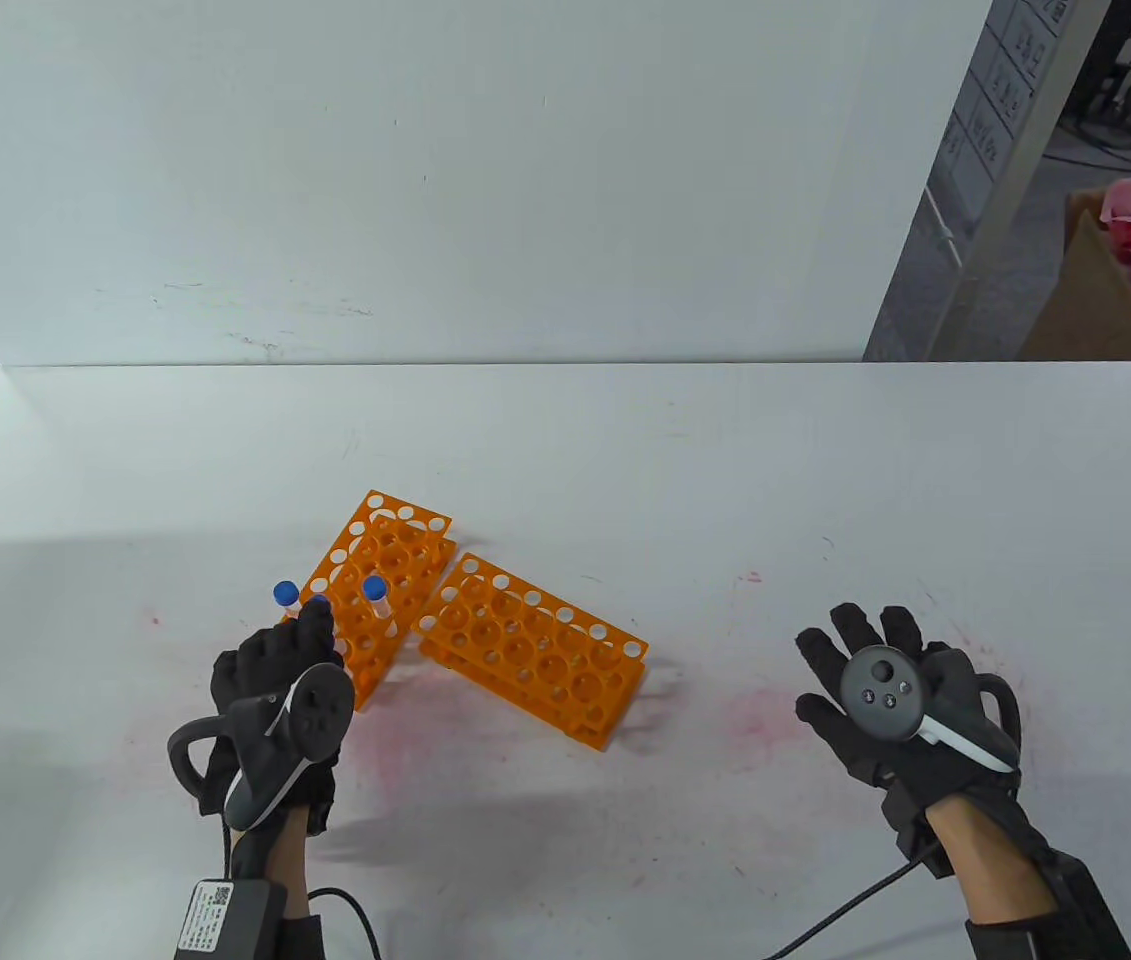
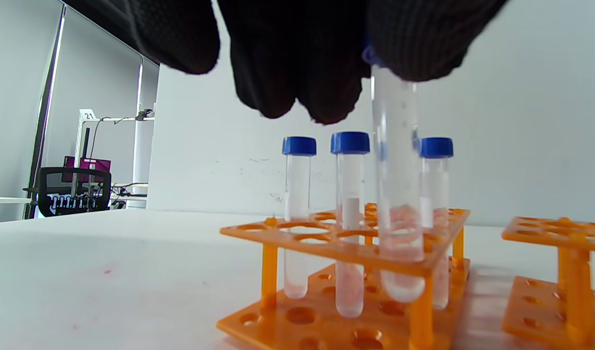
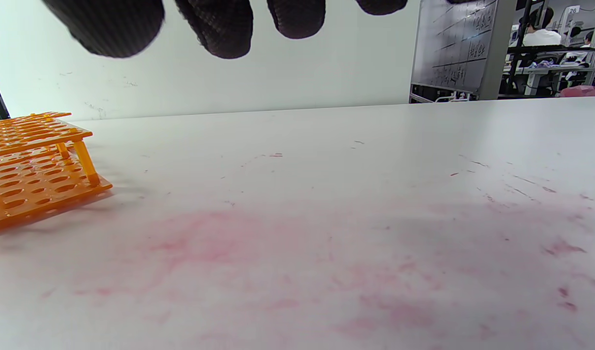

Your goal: Transfer 4 test tubes between racks (Left hand only)

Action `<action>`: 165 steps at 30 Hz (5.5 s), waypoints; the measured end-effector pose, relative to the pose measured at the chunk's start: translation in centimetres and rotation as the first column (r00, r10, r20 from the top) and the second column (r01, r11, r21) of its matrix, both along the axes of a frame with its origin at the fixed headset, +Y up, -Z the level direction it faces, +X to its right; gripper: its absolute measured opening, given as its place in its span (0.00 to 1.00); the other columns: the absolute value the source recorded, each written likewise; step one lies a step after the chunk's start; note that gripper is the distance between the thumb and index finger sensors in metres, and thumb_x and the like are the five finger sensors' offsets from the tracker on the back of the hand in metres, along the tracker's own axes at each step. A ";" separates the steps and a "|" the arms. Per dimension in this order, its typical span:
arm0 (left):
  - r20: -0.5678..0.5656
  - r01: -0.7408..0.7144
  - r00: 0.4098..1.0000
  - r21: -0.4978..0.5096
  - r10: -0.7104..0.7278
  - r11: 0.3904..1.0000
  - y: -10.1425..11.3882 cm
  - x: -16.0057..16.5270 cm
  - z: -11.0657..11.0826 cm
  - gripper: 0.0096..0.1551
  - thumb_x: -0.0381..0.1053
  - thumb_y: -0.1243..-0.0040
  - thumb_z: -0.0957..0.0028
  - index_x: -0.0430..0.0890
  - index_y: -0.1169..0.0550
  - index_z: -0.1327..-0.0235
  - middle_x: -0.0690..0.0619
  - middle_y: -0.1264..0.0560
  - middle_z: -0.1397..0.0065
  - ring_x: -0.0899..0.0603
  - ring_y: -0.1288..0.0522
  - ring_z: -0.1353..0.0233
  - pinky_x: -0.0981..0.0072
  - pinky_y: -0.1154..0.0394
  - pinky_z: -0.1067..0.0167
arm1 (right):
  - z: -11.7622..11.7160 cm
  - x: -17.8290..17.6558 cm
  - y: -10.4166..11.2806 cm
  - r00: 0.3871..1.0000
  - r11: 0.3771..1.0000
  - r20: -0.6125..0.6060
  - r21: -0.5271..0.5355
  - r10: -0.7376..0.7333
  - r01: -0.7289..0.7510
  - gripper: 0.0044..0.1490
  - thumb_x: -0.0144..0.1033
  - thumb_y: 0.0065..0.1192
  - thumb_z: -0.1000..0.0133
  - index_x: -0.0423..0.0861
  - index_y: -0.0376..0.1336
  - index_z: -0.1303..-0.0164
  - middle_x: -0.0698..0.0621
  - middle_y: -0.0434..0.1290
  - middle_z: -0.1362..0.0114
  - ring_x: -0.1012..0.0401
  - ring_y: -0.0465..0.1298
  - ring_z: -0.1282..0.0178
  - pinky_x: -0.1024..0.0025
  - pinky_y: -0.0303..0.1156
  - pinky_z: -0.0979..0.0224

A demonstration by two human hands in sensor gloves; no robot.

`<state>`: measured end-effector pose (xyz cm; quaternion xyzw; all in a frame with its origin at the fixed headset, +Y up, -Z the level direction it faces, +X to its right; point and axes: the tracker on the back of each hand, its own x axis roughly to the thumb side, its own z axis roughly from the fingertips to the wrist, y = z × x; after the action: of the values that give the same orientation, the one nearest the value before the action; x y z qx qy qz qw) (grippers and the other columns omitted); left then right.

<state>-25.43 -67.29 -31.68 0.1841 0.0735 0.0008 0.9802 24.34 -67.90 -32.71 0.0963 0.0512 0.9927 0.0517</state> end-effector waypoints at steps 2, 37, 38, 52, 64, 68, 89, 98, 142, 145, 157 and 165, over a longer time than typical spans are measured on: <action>-0.003 0.002 1.000 0.016 -0.002 1.000 0.3 -0.1 0.2 0.33 0.55 0.42 0.47 0.53 0.33 0.27 0.52 0.23 0.28 0.40 0.23 0.28 0.37 0.29 0.32 | 0.0 0.0 0.0 1.000 1.000 -0.001 -0.001 0.001 -0.001 0.42 0.60 0.45 0.40 0.56 0.46 0.17 0.45 0.41 0.10 0.33 0.40 0.17 0.24 0.43 0.26; 0.218 0.109 0.970 0.017 -0.109 0.994 4.4 7.7 -1.8 0.34 0.63 0.41 0.50 0.56 0.29 0.29 0.55 0.22 0.30 0.41 0.22 0.28 0.37 0.29 0.31 | 0.1 -0.1 0.0 1.000 1.000 -0.022 0.000 -0.014 0.014 0.41 0.60 0.45 0.41 0.56 0.47 0.17 0.45 0.42 0.10 0.33 0.42 0.17 0.24 0.44 0.26; 0.229 0.113 0.967 0.018 -0.114 0.993 4.6 8.2 -2.1 0.34 0.64 0.41 0.50 0.56 0.28 0.30 0.55 0.21 0.30 0.41 0.22 0.28 0.37 0.29 0.31 | 0.1 -0.1 0.0 1.000 1.000 -0.020 -0.004 -0.014 0.014 0.41 0.60 0.45 0.41 0.56 0.47 0.17 0.45 0.42 0.10 0.33 0.42 0.17 0.24 0.44 0.26; 0.349 0.080 0.934 0.011 -0.079 0.997 5.2 13.9 -4.3 0.34 0.65 0.40 0.51 0.56 0.28 0.30 0.56 0.21 0.30 0.42 0.22 0.28 0.37 0.29 0.30 | 0.1 0.1 -0.1 1.000 1.000 -0.007 -0.016 -0.018 0.018 0.41 0.59 0.45 0.41 0.55 0.48 0.18 0.45 0.42 0.10 0.33 0.42 0.17 0.24 0.45 0.26; 0.435 0.204 0.879 0.030 -0.197 0.979 4.3 17.1 -4.1 0.34 0.66 0.41 0.51 0.57 0.28 0.30 0.56 0.21 0.30 0.42 0.22 0.27 0.37 0.29 0.30 | 0.0 -0.2 -0.2 1.000 1.000 -0.015 -0.027 -0.007 0.006 0.41 0.59 0.45 0.41 0.55 0.48 0.18 0.45 0.42 0.10 0.33 0.42 0.17 0.24 0.45 0.26; 0.450 0.250 0.858 0.055 -0.248 0.967 3.9 18.0 -4.1 0.34 0.66 0.41 0.52 0.57 0.28 0.31 0.57 0.21 0.31 0.43 0.22 0.28 0.37 0.29 0.30 | 0.0 -0.2 -0.2 1.000 0.999 -0.011 -0.031 -0.008 0.008 0.41 0.59 0.45 0.40 0.55 0.48 0.18 0.45 0.42 0.10 0.33 0.42 0.17 0.24 0.45 0.26; 0.488 0.333 0.829 -0.042 -0.272 0.942 1.2 19.1 -4.7 0.34 0.66 0.41 0.52 0.58 0.28 0.31 0.57 0.21 0.31 0.43 0.22 0.28 0.37 0.29 0.29 | 0.0 0.0 -0.3 1.000 0.999 -0.009 -0.043 -0.015 0.014 0.41 0.59 0.45 0.40 0.55 0.48 0.18 0.44 0.43 0.10 0.33 0.43 0.17 0.24 0.45 0.26; 0.494 0.356 0.822 -0.055 -0.285 0.933 0.7 19.3 -4.7 0.34 0.66 0.41 0.51 0.58 0.28 0.31 0.57 0.21 0.30 0.43 0.22 0.28 0.37 0.29 0.29 | -0.1 -0.1 -0.3 1.000 0.999 -0.014 -0.044 -0.011 0.010 0.41 0.59 0.45 0.40 0.55 0.48 0.18 0.45 0.43 0.10 0.33 0.44 0.17 0.24 0.45 0.26; 0.465 0.284 0.866 -0.150 -0.186 0.947 2.3 16.9 -5.2 0.42 0.71 0.48 0.52 0.58 0.35 0.24 0.54 0.26 0.23 0.40 0.27 0.22 0.35 0.32 0.28 | -0.1 -0.3 -0.6 0.999 0.997 -0.042 -0.074 -0.023 0.020 0.41 0.59 0.44 0.40 0.56 0.48 0.18 0.45 0.44 0.10 0.33 0.45 0.17 0.24 0.46 0.26; 0.416 0.241 0.896 -0.160 -0.156 0.957 3.1 15.1 -5.7 0.41 0.71 0.49 0.52 0.58 0.33 0.24 0.53 0.26 0.23 0.39 0.27 0.22 0.35 0.31 0.29 | 0.1 -0.6 -0.4 0.998 0.999 -0.052 -0.048 -0.025 0.023 0.41 0.59 0.44 0.41 0.56 0.48 0.18 0.45 0.44 0.10 0.33 0.45 0.17 0.24 0.46 0.26; 0.282 0.154 0.953 -0.153 -0.106 0.976 4.1 8.8 -6.6 0.35 0.67 0.45 0.50 0.58 0.30 0.28 0.54 0.25 0.23 0.40 0.26 0.23 0.35 0.31 0.29 | 0.3 -0.8 -0.3 0.998 0.999 -0.054 -0.034 -0.022 0.020 0.41 0.59 0.44 0.40 0.55 0.48 0.18 0.45 0.44 0.10 0.33 0.41 0.17 0.23 0.43 0.26; 0.194 0.127 0.977 -0.169 -0.093 0.977 4.1 5.7 -6.8 0.34 0.65 0.43 0.50 0.59 0.29 0.28 0.54 0.26 0.22 0.40 0.27 0.22 0.35 0.31 0.29 | 0.3 -0.8 -0.3 0.998 0.999 -0.063 -0.033 -0.020 0.018 0.41 0.59 0.44 0.40 0.56 0.48 0.18 0.45 0.44 0.10 0.33 0.41 0.17 0.23 0.43 0.26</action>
<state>-19.75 -63.17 -38.52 0.0973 -0.0285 -0.0434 0.9939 23.50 -68.17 -32.38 0.1275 0.0680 0.9876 0.0610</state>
